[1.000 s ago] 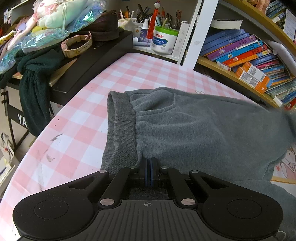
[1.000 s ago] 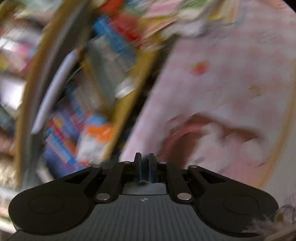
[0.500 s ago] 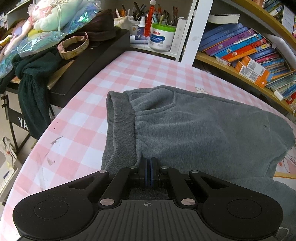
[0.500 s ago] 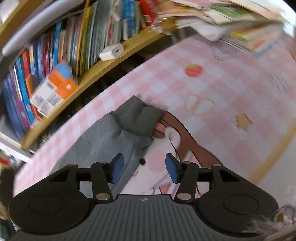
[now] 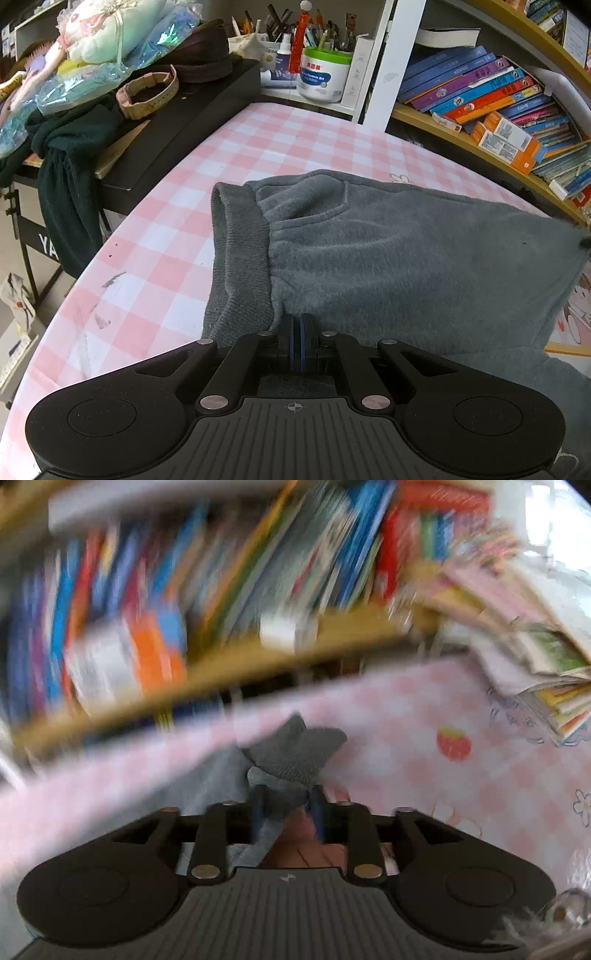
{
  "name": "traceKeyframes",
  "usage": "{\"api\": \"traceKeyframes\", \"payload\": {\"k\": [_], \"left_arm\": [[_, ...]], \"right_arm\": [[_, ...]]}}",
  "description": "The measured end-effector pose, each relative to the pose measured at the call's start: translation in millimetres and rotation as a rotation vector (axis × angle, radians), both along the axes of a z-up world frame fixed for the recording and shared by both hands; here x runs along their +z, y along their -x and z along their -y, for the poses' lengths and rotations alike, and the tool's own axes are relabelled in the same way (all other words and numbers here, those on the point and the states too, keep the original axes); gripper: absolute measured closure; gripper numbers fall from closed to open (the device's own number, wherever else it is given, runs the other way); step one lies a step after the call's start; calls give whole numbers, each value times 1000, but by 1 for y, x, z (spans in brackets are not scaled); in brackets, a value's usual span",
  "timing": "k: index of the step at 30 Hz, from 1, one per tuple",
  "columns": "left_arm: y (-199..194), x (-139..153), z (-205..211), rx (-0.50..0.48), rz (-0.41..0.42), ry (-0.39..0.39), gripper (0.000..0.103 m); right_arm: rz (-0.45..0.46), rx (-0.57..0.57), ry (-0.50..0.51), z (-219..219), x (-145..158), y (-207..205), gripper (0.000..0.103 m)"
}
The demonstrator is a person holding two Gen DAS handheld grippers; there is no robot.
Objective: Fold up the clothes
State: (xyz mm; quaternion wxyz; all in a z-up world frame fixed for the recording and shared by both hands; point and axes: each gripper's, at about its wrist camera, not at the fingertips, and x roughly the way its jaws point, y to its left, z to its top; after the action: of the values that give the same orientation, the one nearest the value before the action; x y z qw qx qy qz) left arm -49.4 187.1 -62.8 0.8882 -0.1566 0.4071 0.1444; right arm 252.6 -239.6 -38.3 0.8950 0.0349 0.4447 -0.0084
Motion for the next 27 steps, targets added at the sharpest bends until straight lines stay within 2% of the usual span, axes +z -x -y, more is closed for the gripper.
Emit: {"api": "traceKeyframes", "payload": {"k": [2, 5, 10, 14, 17, 20, 22, 23, 25, 27], "left_arm": [[0, 0, -1, 1, 2, 7, 97], [0, 0, -2, 0, 6, 12, 97], [0, 2, -2, 3, 3, 16, 97], [10, 12, 4, -25, 41, 33, 97], [21, 19, 10, -71, 70, 49, 97], [27, 15, 15, -125, 45, 90, 97], [26, 6, 17, -130, 7, 97, 97], [25, 2, 16, -124, -14, 97, 97], [23, -1, 9, -102, -7, 125, 97], [17, -2, 2, -77, -9, 118, 97]], "right_arm": [[0, -12, 35, 5, -4, 8, 63], [41, -15, -38, 19, 7, 35, 62], [91, 84, -78, 33, 33, 112, 56], [96, 158, -30, 39, 44, 183, 55], [54, 168, 10, 49, 41, 233, 54], [-28, 134, 2, 62, 28, 268, 56], [-71, 107, -10, 67, 18, 282, 57], [-82, 91, -5, 69, 13, 284, 62], [-102, 60, 7, 73, 2, 289, 68], [-91, 50, 14, 74, -5, 288, 68]]}}
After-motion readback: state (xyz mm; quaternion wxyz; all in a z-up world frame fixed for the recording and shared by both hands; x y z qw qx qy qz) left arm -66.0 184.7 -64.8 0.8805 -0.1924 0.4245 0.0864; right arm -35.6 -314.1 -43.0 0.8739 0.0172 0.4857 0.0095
